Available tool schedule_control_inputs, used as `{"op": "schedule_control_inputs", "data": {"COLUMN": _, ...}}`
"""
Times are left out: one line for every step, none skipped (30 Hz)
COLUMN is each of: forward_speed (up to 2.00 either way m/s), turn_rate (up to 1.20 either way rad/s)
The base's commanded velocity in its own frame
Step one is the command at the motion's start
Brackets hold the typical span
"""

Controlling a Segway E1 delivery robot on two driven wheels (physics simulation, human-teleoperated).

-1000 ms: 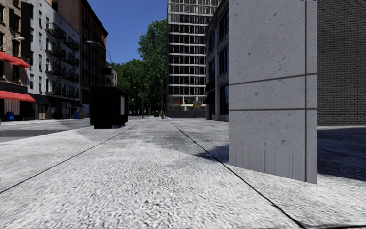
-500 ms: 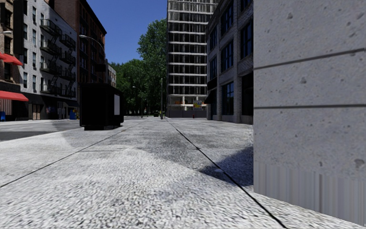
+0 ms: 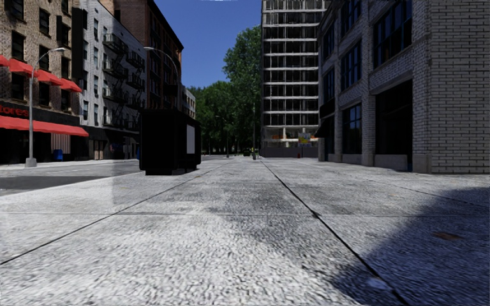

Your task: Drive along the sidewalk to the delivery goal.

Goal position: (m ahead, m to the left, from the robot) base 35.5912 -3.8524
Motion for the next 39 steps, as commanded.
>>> {"op": "schedule_control_inputs", "data": {"forward_speed": 2.0, "turn_rate": 0.0}}
{"op": "schedule_control_inputs", "data": {"forward_speed": 2.0, "turn_rate": 0.0}}
{"op": "schedule_control_inputs", "data": {"forward_speed": 2.0, "turn_rate": 0.0}}
{"op": "schedule_control_inputs", "data": {"forward_speed": 2.0, "turn_rate": 0.0}}
{"op": "schedule_control_inputs", "data": {"forward_speed": 2.0, "turn_rate": 0.0}}
{"op": "schedule_control_inputs", "data": {"forward_speed": 2.0, "turn_rate": 0.0}}
{"op": "schedule_control_inputs", "data": {"forward_speed": 2.0, "turn_rate": 0.0}}
{"op": "schedule_control_inputs", "data": {"forward_speed": 2.0, "turn_rate": 0.0}}
{"op": "schedule_control_inputs", "data": {"forward_speed": 2.0, "turn_rate": 0.0}}
{"op": "schedule_control_inputs", "data": {"forward_speed": 2.0, "turn_rate": 0.0}}
{"op": "schedule_control_inputs", "data": {"forward_speed": 2.0, "turn_rate": 0.0}}
{"op": "schedule_control_inputs", "data": {"forward_speed": 2.0, "turn_rate": 0.0}}
{"op": "schedule_control_inputs", "data": {"forward_speed": 2.0, "turn_rate": 0.0}}
{"op": "schedule_control_inputs", "data": {"forward_speed": 2.0, "turn_rate": 0.0}}
{"op": "schedule_control_inputs", "data": {"forward_speed": 2.0, "turn_rate": 0.0}}
{"op": "schedule_control_inputs", "data": {"forward_speed": 2.0, "turn_rate": -0.07}}
{"op": "schedule_control_inputs", "data": {"forward_speed": 2.0, "turn_rate": -0.22}}
{"op": "schedule_control_inputs", "data": {"forward_speed": 2.0, "turn_rate": -0.3}}
{"op": "schedule_control_inputs", "data": {"forward_speed": 2.0, "turn_rate": -0.3}}
{"op": "schedule_control_inputs", "data": {"forward_speed": 2.0, "turn_rate": -0.32}}
{"op": "schedule_control_inputs", "data": {"forward_speed": 2.0, "turn_rate": -0.33}}
{"op": "schedule_control_inputs", "data": {"forward_speed": 2.0, "turn_rate": -0.33}}
{"op": "schedule_control_inputs", "data": {"forward_speed": 2.0, "turn_rate": -0.33}}
{"op": "schedule_control_inputs", "data": {"forward_speed": 2.0, "turn_rate": -0.34}}
{"op": "schedule_control_inputs", "data": {"forward_speed": 2.0, "turn_rate": -0.36}}
{"op": "schedule_control_inputs", "data": {"forward_speed": 2.0, "turn_rate": -0.39}}
{"op": "schedule_control_inputs", "data": {"forward_speed": 2.0, "turn_rate": -0.39}}
{"op": "schedule_control_inputs", "data": {"forward_speed": 2.0, "turn_rate": -0.4}}
{"op": "schedule_control_inputs", "data": {"forward_speed": 2.0, "turn_rate": -0.4}}
{"op": "schedule_control_inputs", "data": {"forward_speed": 2.0, "turn_rate": -0.4}}
{"op": "schedule_control_inputs", "data": {"forward_speed": 2.0, "turn_rate": -0.4}}
{"op": "schedule_control_inputs", "data": {"forward_speed": 2.0, "turn_rate": -0.4}}
{"op": "schedule_control_inputs", "data": {"forward_speed": 2.0, "turn_rate": -0.4}}
{"op": "schedule_control_inputs", "data": {"forward_speed": 2.0, "turn_rate": -0.4}}
{"op": "schedule_control_inputs", "data": {"forward_speed": 2.0, "turn_rate": -0.4}}
{"op": "schedule_control_inputs", "data": {"forward_speed": 2.0, "turn_rate": -0.4}}
{"op": "schedule_control_inputs", "data": {"forward_speed": 2.0, "turn_rate": -0.37}}
{"op": "schedule_control_inputs", "data": {"forward_speed": 2.0, "turn_rate": -0.37}}
{"op": "schedule_control_inputs", "data": {"forward_speed": 2.0, "turn_rate": 0.0}}
